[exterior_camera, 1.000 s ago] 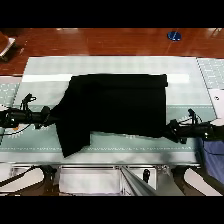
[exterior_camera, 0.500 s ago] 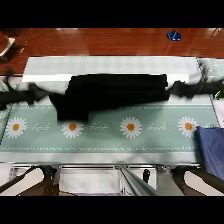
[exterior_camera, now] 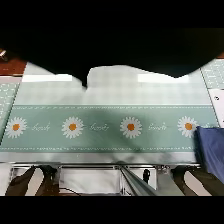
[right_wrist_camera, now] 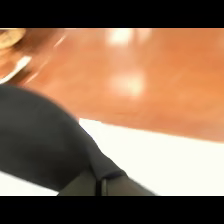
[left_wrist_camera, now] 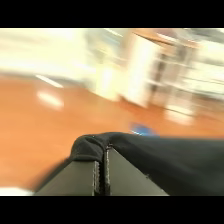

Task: Fold the shirts.

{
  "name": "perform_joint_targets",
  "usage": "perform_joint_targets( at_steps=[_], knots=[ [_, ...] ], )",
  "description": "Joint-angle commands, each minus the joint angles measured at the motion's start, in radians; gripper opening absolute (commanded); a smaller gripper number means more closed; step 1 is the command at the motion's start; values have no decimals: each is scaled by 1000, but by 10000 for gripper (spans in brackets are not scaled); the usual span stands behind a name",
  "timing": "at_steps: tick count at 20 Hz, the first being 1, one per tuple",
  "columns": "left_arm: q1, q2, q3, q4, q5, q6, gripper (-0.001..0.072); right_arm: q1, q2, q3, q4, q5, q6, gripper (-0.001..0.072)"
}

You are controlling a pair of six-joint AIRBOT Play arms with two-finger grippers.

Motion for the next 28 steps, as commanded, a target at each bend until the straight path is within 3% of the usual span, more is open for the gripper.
perform_joint_targets(
  at_steps=[1, 5, 9, 13, 16, 17, 19, 21, 25, 28],
  knots=[
    [-9, 217, 90, 462, 31, -155, 23, 1, 183, 43, -234, 81, 19, 24],
    [-161, 349, 90, 661, 28, -178, 23, 1, 285, 40, -323, 177, 40, 24],
    [-261, 341, 58, 733, -34, -187, 23, 1, 288, -66, -262, 251, 61, 24],
    [-262, 293, -133, 723, -46, -255, 24, 1, 288, -423, -79, 161, 42, 24],
    [-262, 233, -325, 628, -62, -255, 24, 2, 280, -703, 27, 22, -11, 24],
    [-262, 200, -389, 591, -61, -231, 24, 2, 262, -787, 29, -19, -30, 24],
    [-262, 106, -487, 539, -51, -103, 24, 1, 206, -906, 23, -126, -76, 24],
    [-262, -45, -537, 470, 30, -64, 24, 2, 96, -943, 32, -266, -110, 24],
    [-262, -406, -499, 284, 246, -63, 24, 2, -242, -927, 185, -455, -220, 24],
    [-262, -672, -381, 192, 292, -63, 24, 2, -515, -803, 200, -541, -221, 24]
  ],
)
